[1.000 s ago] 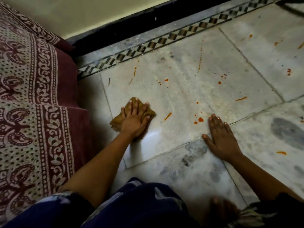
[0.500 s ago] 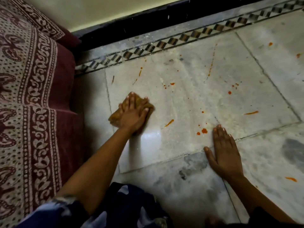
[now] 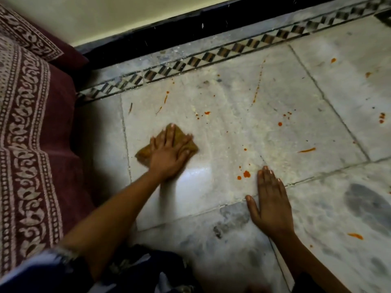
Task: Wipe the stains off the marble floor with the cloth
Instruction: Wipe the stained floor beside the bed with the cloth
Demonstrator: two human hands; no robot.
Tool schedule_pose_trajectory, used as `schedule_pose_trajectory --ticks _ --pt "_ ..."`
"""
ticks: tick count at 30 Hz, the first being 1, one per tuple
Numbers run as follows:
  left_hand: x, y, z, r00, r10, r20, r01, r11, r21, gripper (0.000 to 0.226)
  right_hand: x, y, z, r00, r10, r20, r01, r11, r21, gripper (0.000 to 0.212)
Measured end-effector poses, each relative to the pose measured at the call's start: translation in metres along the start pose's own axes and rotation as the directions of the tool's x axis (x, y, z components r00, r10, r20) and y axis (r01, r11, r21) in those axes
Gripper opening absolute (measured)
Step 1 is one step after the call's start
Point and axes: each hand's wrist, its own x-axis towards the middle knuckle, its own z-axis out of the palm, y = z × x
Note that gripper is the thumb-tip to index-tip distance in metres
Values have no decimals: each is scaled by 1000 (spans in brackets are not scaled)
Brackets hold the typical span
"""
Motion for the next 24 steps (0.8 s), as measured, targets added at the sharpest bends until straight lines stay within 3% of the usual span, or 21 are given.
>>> schedule_pose_trajectory --ticks 4,8,11,15,18,22,24 --pt "30 39 -3 997 61 41 -61 998 -1 50 0 0 -4 1000 1 24 -1 1000 -8 73" --pt "-56 49 27 971 238 18 -238 971 16 52 1 2 -3 999 30 23 -31 999 17 78" --pt "-81 9 21 987 158 37 -158 987 0 54 2 11 -6 994 105 6 -105 994 42 81" --pt "-17 -17 -7 996 51 67 -54 998 39 62 4 16 -7 994 105 -10 -105 994 5 82" --pt "15 7 -12 967 208 150 -217 975 45 65 3 16 -6 995 100 -3 -100 995 -14 80" --pt "-28 78 25 827 552 110 -559 828 48 57 3 19 -6 996 91 -17 -91 996 1 81" --pt "-41 98 32 844 525 111 -529 848 11 58 1 19 -6 995 91 -28 -91 996 2 80"
